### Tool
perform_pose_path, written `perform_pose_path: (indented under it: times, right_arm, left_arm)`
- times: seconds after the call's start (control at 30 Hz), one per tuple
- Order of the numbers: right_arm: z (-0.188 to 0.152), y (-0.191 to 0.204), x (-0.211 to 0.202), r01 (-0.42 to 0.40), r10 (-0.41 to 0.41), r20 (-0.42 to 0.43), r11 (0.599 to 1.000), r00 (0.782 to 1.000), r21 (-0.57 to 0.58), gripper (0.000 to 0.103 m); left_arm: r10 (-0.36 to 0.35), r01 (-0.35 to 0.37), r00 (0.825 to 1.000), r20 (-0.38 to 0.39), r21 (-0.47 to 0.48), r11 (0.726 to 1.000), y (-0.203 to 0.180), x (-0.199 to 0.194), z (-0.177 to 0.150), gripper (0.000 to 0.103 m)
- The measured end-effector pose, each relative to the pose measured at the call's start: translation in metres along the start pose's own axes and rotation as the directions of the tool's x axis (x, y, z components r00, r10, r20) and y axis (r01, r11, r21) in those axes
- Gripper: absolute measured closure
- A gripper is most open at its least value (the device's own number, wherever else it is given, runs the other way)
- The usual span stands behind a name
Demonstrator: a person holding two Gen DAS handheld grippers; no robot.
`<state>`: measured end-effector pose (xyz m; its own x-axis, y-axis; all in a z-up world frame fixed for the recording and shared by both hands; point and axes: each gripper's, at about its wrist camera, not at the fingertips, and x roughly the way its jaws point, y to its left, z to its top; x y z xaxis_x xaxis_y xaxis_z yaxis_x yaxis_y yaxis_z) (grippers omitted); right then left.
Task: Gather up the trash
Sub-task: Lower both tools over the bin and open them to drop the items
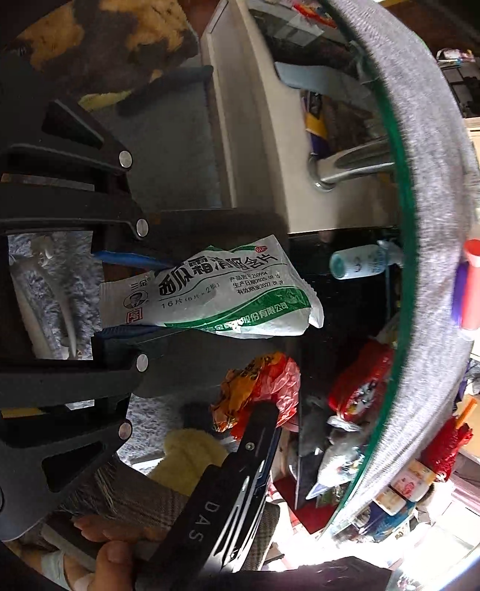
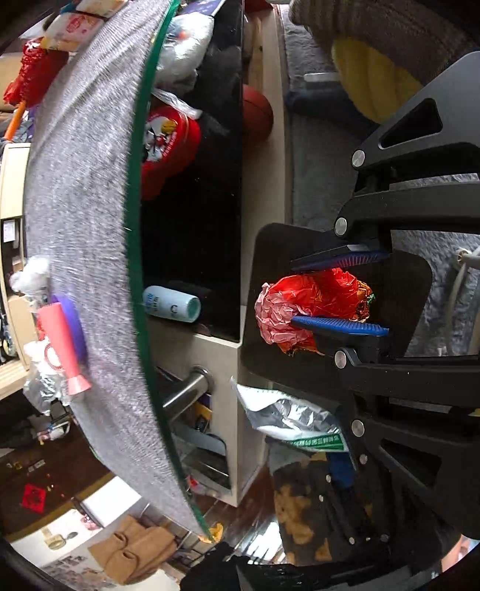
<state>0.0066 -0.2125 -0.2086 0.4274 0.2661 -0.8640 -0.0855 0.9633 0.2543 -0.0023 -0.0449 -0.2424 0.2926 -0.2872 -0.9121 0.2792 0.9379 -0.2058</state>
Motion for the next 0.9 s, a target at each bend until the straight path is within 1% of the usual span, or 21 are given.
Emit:
perform_pose_path:
  times: [0.1,0.17,0.23,0.27,0.3,0.33,0.37,0.4,0.43,0.47,0.5,0.57,0.6,0.63,0.67,0.7,0.73,0.77,0.83,0.9]
  right_arm:
    - [-0.002,0.002,0.005,-0.001,0.001,-0.012,1.0,1.0,0.004,0.077]
    - [0.0,0.001,0.008,-0.002,0.002,-0.018,1.0,1.0,0.013,0.075]
    - [0.0,0.0,0.009,-0.004,0.005,-0.023,1.0,1.0,0.021,0.074]
    - [0.001,-0.001,0.01,-0.005,0.005,-0.026,1.0,1.0,0.025,0.074]
    - [0.001,-0.002,0.011,-0.005,0.006,-0.029,1.0,1.0,0.03,0.073]
    - [0.002,-0.002,0.012,-0.007,0.008,-0.03,0.999,1.0,0.035,0.07]
    - [0.002,-0.003,0.013,-0.008,0.009,-0.031,0.999,0.999,0.04,0.059]
    - [0.003,-0.004,0.013,-0.01,0.011,-0.03,0.999,0.999,0.043,0.055]
    - [0.003,-0.004,0.013,-0.009,0.01,-0.028,0.999,1.0,0.046,0.051]
    - [0.004,-0.005,0.012,-0.005,0.007,-0.026,0.999,1.0,0.051,0.051]
    - [0.006,-0.006,0.011,-0.003,0.005,-0.026,0.999,1.0,0.055,0.05]
    - [0.009,-0.01,0.007,0.005,-0.003,-0.017,0.998,1.0,0.07,0.047]
    - [0.011,-0.012,0.005,0.01,-0.009,-0.012,0.997,1.0,0.073,0.045]
    - [0.013,-0.014,0.001,0.026,-0.026,-0.004,0.997,1.0,0.076,0.039]
    - [0.015,-0.016,-0.003,0.043,-0.044,0.007,0.996,0.999,0.079,0.032]
    - [0.017,-0.018,-0.006,0.052,-0.053,0.014,0.995,0.998,0.081,0.029]
    - [0.021,-0.02,-0.012,0.061,-0.063,0.027,0.995,0.998,0.084,0.024]
    - [0.024,-0.021,-0.015,0.064,-0.067,0.033,0.994,0.997,0.086,0.018]
    - [0.03,-0.022,-0.025,0.069,-0.074,0.053,0.994,0.996,0.086,0.014]
    - [0.039,-0.022,-0.035,0.067,-0.073,0.079,0.994,0.994,0.085,0.013]
  left_arm:
    - [-0.01,0.01,1.0,-0.022,-0.003,1.0,0.001,0.005,-0.001,0.079]
    - [-0.02,0.019,0.999,-0.03,-0.008,1.0,0.002,0.008,-0.001,0.078]
    - [-0.021,0.021,0.999,-0.032,-0.007,1.0,0.003,0.008,0.001,0.073]
    - [-0.02,0.019,0.999,-0.03,-0.006,1.0,0.003,0.008,0.001,0.073]
    - [-0.015,0.015,0.999,-0.029,-0.005,1.0,0.003,0.008,0.002,0.07]
    - [-0.011,0.011,1.0,-0.029,-0.003,1.0,0.003,0.007,0.002,0.067]
    - [-0.01,0.01,1.0,-0.028,-0.001,1.0,0.004,0.006,0.003,0.066]
    - [-0.009,0.009,1.0,-0.026,-0.002,1.0,0.004,0.006,0.003,0.063]
    - [-0.006,0.006,1.0,-0.023,-0.002,1.0,0.004,0.005,0.004,0.061]
    - [-0.002,0.002,1.0,-0.02,-0.002,1.0,0.004,0.004,0.005,0.059]
    - [0.004,-0.004,1.0,-0.017,-0.002,1.0,0.004,0.003,0.005,0.056]
    - [0.019,-0.019,1.0,-0.012,-0.005,1.0,0.005,0.0,0.007,0.048]
    - [0.028,-0.028,1.0,-0.006,-0.008,1.0,0.007,-0.002,0.008,0.042]
    - [0.037,-0.037,0.999,-0.002,-0.012,0.999,0.008,-0.004,0.01,0.036]
    - [0.045,-0.045,0.999,0.004,-0.014,0.999,0.009,-0.007,0.011,0.034]
    - [0.054,-0.054,0.998,0.013,-0.016,0.998,0.01,-0.01,0.013,0.029]
    - [0.062,-0.062,0.998,0.02,-0.018,0.998,0.011,-0.014,0.016,0.024]
    - [0.068,-0.067,0.997,0.027,-0.019,0.998,0.013,-0.017,0.017,0.021]
    - [0.081,-0.08,0.996,0.046,-0.027,0.996,0.015,-0.025,0.023,0.014]
    - [0.089,-0.086,0.994,0.069,-0.04,0.995,0.018,-0.037,0.029,0.011]
